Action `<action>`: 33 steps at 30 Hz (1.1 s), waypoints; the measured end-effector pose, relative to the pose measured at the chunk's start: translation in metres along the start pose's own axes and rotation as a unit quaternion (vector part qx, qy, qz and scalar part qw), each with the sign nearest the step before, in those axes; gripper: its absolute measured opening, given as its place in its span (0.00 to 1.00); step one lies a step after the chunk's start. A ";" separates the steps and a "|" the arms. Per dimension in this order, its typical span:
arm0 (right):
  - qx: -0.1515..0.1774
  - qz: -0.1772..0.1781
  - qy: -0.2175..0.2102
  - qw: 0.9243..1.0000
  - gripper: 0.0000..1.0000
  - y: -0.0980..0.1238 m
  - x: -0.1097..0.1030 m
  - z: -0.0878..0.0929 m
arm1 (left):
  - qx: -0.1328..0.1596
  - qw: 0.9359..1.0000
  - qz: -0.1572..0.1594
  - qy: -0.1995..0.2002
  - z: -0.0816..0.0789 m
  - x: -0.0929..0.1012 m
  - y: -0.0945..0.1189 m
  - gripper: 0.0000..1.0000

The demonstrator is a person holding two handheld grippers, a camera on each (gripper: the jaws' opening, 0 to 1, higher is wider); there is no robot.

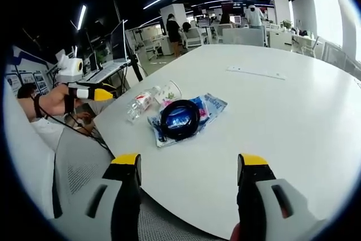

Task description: Arrange the tabletop items into an orderly group along one side of the table until the central work area is clear of visible clutter.

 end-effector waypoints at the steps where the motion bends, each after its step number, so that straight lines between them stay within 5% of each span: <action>1: 0.000 0.000 -0.001 1.000 0.69 0.000 0.000 0.000 | 0.000 1.000 -0.001 0.000 0.000 0.000 0.000 0.56; 33: -0.009 0.006 -0.007 1.000 0.68 -0.001 0.001 0.006 | -0.007 1.000 -0.016 0.000 -0.005 -0.030 -0.021 0.54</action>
Point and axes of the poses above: the point that each gripper's makers call its tool centre point, and the gripper's own axes: y roughly backward along the fingers, x roughly to its right, z roughly out of its underside, the point moved 4 cm from there along y, roughly backward along the fingers, and after that the axes turned 7 degrees about x, right-handed, at the moved point
